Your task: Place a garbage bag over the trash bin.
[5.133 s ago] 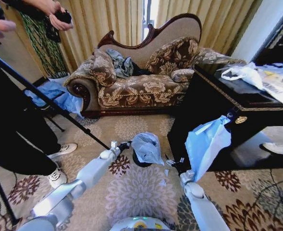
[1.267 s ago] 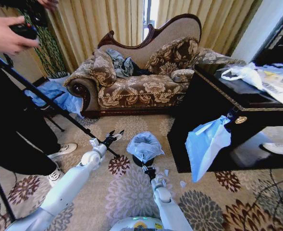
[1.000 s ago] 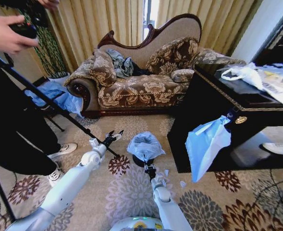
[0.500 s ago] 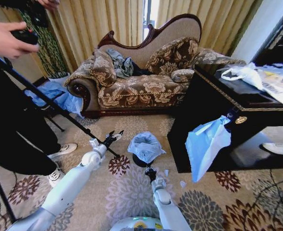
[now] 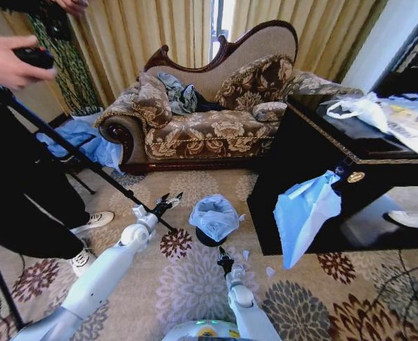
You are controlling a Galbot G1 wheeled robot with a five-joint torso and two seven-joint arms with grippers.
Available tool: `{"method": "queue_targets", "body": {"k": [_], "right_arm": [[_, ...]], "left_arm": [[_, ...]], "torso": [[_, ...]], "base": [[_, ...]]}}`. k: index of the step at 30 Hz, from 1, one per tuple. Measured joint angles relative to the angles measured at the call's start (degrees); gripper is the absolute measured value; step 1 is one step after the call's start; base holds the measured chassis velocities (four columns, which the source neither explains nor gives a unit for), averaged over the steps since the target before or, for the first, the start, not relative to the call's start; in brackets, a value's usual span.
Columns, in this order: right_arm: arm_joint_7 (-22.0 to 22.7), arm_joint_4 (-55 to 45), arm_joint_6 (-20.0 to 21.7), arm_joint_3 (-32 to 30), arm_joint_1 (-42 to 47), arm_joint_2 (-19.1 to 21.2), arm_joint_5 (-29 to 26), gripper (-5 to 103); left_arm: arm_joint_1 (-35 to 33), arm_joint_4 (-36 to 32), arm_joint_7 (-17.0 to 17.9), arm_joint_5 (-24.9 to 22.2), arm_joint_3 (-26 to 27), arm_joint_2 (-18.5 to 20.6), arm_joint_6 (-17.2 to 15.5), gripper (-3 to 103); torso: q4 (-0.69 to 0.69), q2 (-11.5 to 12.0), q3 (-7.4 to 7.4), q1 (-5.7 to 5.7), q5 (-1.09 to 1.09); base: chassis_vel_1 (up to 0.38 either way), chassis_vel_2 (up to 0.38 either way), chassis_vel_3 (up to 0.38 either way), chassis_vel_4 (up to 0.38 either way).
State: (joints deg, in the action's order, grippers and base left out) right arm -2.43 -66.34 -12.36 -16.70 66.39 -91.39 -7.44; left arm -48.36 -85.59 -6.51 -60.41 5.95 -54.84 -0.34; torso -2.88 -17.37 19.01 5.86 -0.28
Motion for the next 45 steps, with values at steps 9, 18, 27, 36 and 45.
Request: {"method": "queue_targets", "body": {"k": [9,18,27,36,45], "right_arm": [[1.3,-7.8,0.6,1.4,2.1,1.4,2.2,36],[1.8,-7.0,1.0,3.1,0.1,0.5,2.9,69],[2.3,0.6,-0.4,1.5,-3.5,-0.7,3.2,100],[1.7,1.9,0.0,2.3,-2.9,-0.7,4.1,100],[1.3,2.5,-0.7,2.0,-2.8,-0.7,5.6,100]], "left_arm": [[-0.1,0.2,-0.1,0.0,0.0,-0.4,0.0,97],[-0.1,0.2,-0.1,-0.1,0.0,-0.7,0.1,97],[-0.3,0.4,-0.1,-0.1,0.0,-1.0,0.2,97],[-0.3,0.6,-0.1,-0.3,0.1,-1.3,0.2,96],[-0.6,0.4,-0.1,-0.4,0.3,-0.9,0.2,97]], "torso": [[-0.01,0.0,0.00,0.00,0.00],[-0.01,0.0,0.00,0.00,0.00],[-0.01,0.0,0.00,0.01,0.00],[-0.01,0.0,0.00,0.01,0.00],[-0.01,0.0,0.00,0.01,0.00]], "base": [[0.000,0.000,0.000,0.000],[0.000,0.000,0.000,0.000],[0.000,0.000,0.000,0.000],[0.000,0.000,0.000,0.000],[0.000,0.000,0.000,0.000]]}}
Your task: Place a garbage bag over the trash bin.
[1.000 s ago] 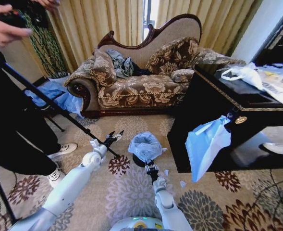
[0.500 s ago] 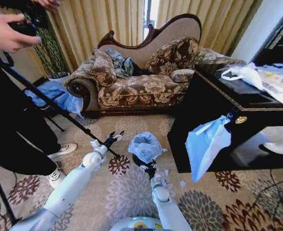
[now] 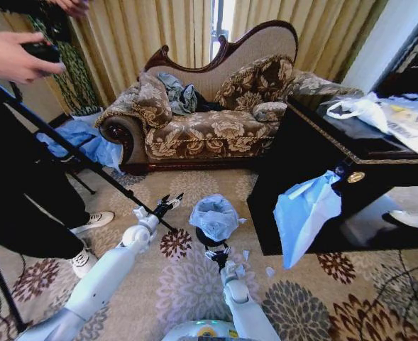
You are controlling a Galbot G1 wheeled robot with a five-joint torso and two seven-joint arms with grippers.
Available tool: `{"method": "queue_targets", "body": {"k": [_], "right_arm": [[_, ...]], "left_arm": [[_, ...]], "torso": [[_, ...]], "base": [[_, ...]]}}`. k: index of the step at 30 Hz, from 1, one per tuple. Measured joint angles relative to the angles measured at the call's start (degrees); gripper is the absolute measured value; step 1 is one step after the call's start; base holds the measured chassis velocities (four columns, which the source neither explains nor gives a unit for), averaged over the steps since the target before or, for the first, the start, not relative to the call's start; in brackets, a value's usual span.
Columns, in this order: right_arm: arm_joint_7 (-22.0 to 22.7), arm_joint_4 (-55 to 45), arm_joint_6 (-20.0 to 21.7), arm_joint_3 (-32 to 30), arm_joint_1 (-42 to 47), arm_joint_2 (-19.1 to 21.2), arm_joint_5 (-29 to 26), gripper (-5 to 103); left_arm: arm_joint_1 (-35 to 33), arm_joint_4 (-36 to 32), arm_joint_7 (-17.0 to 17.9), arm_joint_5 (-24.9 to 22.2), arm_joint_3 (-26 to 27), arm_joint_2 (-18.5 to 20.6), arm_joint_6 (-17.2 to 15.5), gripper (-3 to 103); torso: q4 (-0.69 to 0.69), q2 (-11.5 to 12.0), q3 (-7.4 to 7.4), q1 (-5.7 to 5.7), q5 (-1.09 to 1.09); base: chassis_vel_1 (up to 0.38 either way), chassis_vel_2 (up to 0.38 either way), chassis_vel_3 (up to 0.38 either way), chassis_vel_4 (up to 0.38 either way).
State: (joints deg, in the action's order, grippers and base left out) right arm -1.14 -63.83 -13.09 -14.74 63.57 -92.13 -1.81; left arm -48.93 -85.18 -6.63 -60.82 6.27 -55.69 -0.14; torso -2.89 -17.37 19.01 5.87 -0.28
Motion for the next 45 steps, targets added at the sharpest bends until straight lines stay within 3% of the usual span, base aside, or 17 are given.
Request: {"method": "queue_targets", "body": {"k": [10,18,19,21,23,27,29,31,34,39,42,45], "right_arm": [[3.1,-11.2,1.4,1.6,4.3,2.0,2.5,100],[5.1,-5.6,1.3,1.2,0.1,0.0,3.4,96],[5.5,-5.0,1.4,1.1,-0.4,0.0,3.4,86],[5.7,-4.8,1.6,1.1,-0.6,0.0,3.4,86],[6.2,-4.3,2.2,1.0,-1.0,0.0,3.4,70],[6.6,-3.9,2.9,1.0,-1.2,0.0,3.7,65],[7.1,-3.4,3.4,1.0,-1.3,0.0,4.3,48],[7.2,-3.2,3.5,0.9,-1.3,0.0,4.4,48],[7.8,-1.6,3.5,0.6,-1.6,-0.1,5.0,32],[8.2,-0.3,3.2,0.4,-1.8,-0.1,5.4,21],[8.4,0.4,2.9,0.4,-1.9,0.0,5.6,5],[8.5,1.2,2.6,0.3,-1.9,0.0,5.9,1]], "left_arm": [[0.3,0.3,0.0,-0.2,-0.1,-0.6,0.0,96],[0.3,0.3,0.0,-0.2,-0.2,-0.3,0.1,96],[0.3,0.3,0.0,-0.2,-0.2,-0.2,0.1,96],[0.2,0.3,0.0,-0.2,-0.2,-0.1,0.1,96],[0.2,0.3,0.0,-0.3,-0.1,-0.1,0.1,96],[0.3,0.5,0.0,-0.3,-0.1,-0.2,0.1,96],[0.6,0.8,0.0,-0.4,-0.1,-0.4,0.2,93],[0.6,0.8,0.0,-0.4,-0.1,-0.5,0.2,95],[0.6,1.0,0.0,-0.5,-0.2,-0.6,0.2,97],[0.4,0.9,0.0,-0.5,-0.2,-0.5,0.3,97],[0.3,0.9,0.0,-0.6,-0.1,-0.4,0.3,97],[0.2,0.8,0.0,-0.6,0.0,-0.6,0.3,97]], "torso": [[-0.01,0.0,0.00,-0.01,0.00],[0.01,0.0,0.00,-0.01,0.00],[0.01,0.0,0.00,-0.01,0.00],[0.01,0.0,0.00,-0.01,0.00],[0.00,0.0,0.00,-0.01,0.00],[0.01,0.0,0.00,-0.01,0.00],[0.00,0.0,0.00,-0.01,0.00],[0.00,0.0,0.00,-0.01,0.00],[0.00,0.0,0.00,-0.01,0.00],[0.00,0.0,0.00,-0.01,0.00],[0.00,0.0,0.00,-0.01,0.00],[0.00,0.0,0.00,-0.01,0.00]], "base": [[0.000,0.000,0.000,0.000],[0.000,0.000,0.000,0.000],[0.000,0.000,0.000,0.000],[0.000,0.000,0.000,0.000],[0.000,0.000,0.000,0.000],[0.000,0.000,0.000,0.000],[0.000,0.000,0.000,0.000],[0.000,0.000,0.000,0.000],[0.000,0.000,0.000,0.000],[0.000,0.000,0.000,0.000],[0.000,0.000,0.000,0.000],[0.000,0.000,0.000,0.000]]}}
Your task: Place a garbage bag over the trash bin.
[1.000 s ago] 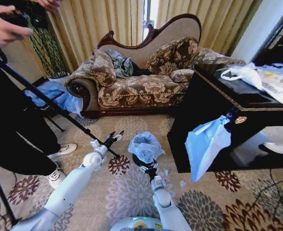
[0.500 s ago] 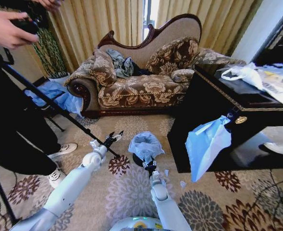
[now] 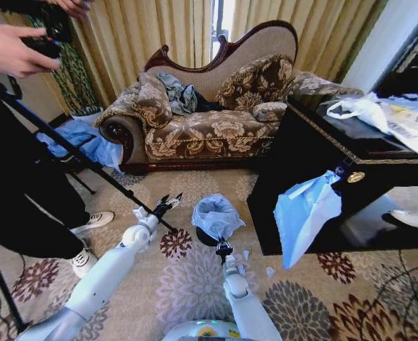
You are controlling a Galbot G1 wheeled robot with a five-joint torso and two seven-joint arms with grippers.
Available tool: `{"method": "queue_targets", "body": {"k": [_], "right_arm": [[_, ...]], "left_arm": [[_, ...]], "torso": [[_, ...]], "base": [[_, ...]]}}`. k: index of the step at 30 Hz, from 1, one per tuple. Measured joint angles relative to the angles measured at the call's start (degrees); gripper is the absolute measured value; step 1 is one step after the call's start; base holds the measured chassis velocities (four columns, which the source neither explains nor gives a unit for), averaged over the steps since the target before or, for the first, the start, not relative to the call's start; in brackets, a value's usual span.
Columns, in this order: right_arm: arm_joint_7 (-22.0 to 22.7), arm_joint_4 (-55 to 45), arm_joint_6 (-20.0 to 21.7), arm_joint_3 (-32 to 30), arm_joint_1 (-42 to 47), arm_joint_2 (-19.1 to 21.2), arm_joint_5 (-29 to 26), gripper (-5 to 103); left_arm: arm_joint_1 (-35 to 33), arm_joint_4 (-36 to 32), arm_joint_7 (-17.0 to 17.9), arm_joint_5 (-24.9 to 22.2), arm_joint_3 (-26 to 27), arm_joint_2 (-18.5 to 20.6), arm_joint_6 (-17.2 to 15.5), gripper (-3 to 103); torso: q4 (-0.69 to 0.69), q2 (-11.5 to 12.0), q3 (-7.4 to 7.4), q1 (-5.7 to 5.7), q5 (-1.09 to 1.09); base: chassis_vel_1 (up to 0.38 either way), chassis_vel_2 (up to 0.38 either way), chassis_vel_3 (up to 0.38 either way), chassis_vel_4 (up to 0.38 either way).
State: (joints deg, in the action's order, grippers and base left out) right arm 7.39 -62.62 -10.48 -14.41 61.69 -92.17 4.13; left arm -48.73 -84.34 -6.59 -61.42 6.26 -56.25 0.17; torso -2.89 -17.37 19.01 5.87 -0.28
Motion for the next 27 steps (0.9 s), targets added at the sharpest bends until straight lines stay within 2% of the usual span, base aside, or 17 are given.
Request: {"method": "queue_targets", "body": {"k": [6,7,9,15,17,22,27], "right_arm": [[0.1,1.8,-0.7,-0.2,0.0,0.0,0.7,0],[0.2,2.6,-0.9,-0.3,0.0,0.0,0.8,0],[0.2,3.1,-1.0,-0.3,0.0,0.0,0.9,0],[0.5,6.9,-2.3,-0.5,-0.6,0.0,1.3,0],[0.6,8.3,-2.8,-0.6,-0.9,0.0,1.4,0],[0.8,10.6,-3.7,-0.6,-1.5,0.0,1.4,0],[0.8,13.2,-4.8,-0.5,-1.7,0.0,1.8,0]], "left_arm": [[-0.1,-0.1,0.0,0.0,0.0,-0.1,0.0,96],[-0.2,-0.1,0.0,0.0,0.0,-0.1,0.0,93],[-0.2,-0.1,0.0,-0.1,0.0,-0.1,0.0,93],[-0.1,-0.1,0.0,-0.2,0.0,0.0,0.0,100],[-0.1,-0.1,0.0,-0.2,0.0,-0.1,0.0,94],[-0.1,0.0,0.1,-0.3,0.0,-0.1,0.0,100],[-0.2,0.0,0.1,-0.5,0.0,-0.1,0.0,94]], "torso": [[0.00,0.0,0.00,0.00,0.00],[0.00,0.0,0.00,0.00,0.00],[0.00,0.0,0.00,0.00,0.00],[0.00,0.0,0.00,0.00,0.00],[0.00,0.0,0.00,0.00,0.00],[0.00,0.0,0.00,0.00,0.00],[0.00,0.0,0.00,0.00,0.00]], "base": [[0.000,0.000,0.000,0.000],[0.000,0.000,0.000,0.000],[0.000,0.000,0.000,0.000],[0.000,0.000,0.000,0.000],[0.000,0.000,0.000,0.000],[0.000,0.000,0.000,0.000],[0.000,0.000,0.000,0.000]]}}
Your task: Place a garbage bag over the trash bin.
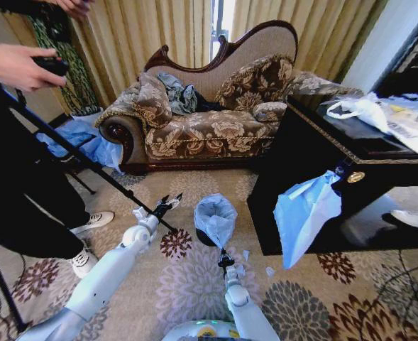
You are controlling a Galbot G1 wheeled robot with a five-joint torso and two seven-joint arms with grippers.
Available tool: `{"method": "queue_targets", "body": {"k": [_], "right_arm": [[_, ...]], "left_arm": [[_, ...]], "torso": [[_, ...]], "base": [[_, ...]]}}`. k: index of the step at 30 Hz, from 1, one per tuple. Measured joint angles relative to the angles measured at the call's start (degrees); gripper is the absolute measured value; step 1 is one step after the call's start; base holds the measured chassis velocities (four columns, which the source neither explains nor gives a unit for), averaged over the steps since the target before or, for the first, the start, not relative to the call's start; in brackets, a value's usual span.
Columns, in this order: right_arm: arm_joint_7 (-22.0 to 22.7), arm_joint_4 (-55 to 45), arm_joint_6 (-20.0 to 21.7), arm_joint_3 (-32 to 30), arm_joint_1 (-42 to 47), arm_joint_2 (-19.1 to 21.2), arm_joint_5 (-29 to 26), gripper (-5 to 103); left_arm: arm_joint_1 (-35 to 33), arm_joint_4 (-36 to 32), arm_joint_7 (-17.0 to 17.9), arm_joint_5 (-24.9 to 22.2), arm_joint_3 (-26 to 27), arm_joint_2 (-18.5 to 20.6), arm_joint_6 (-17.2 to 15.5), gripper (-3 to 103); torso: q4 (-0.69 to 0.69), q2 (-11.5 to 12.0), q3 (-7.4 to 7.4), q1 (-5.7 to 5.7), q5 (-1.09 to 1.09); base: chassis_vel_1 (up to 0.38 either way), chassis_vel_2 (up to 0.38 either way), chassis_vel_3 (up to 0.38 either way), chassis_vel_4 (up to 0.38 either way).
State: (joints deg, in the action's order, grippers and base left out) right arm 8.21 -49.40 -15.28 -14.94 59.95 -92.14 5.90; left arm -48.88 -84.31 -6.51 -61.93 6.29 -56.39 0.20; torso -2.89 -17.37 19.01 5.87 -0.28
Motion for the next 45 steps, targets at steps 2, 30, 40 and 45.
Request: {"method": "queue_targets", "body": {"k": [2,30,40,45], "right_arm": [[0.0,0.2,-0.2,0.1,0.0,0.0,0.2,0],[-5.4,-40.9,4.5,4.6,11.2,17.7,-14.7,72],[-9.8,-49.1,1.3,2.8,11.8,25.9,-21.2,100],[-9.6,-50.8,1.2,1.2,13.8,28.2,-22.0,100]], "left_arm": [[0.0,0.1,0.0,0.0,0.0,0.0,0.0,96],[10.1,-0.4,2.9,3.5,-8.6,2.5,-2.0,90],[19.9,5.0,10.2,-0.1,-19.2,-3.2,-8.9,66],[21.5,5.8,15.3,-5.7,-23.8,-6.2,-12.6,49]], "torso": [[0.00,0.0,0.00,0.00,0.00],[0.00,0.0,0.00,0.01,0.01],[0.00,0.0,0.00,0.01,0.02],[-0.01,0.0,0.00,0.01,0.02]], "base": [[0.000,0.000,0.000,0.000],[0.000,0.000,0.000,0.000],[0.000,0.000,0.000,0.000],[0.000,0.000,0.000,0.000]]}}
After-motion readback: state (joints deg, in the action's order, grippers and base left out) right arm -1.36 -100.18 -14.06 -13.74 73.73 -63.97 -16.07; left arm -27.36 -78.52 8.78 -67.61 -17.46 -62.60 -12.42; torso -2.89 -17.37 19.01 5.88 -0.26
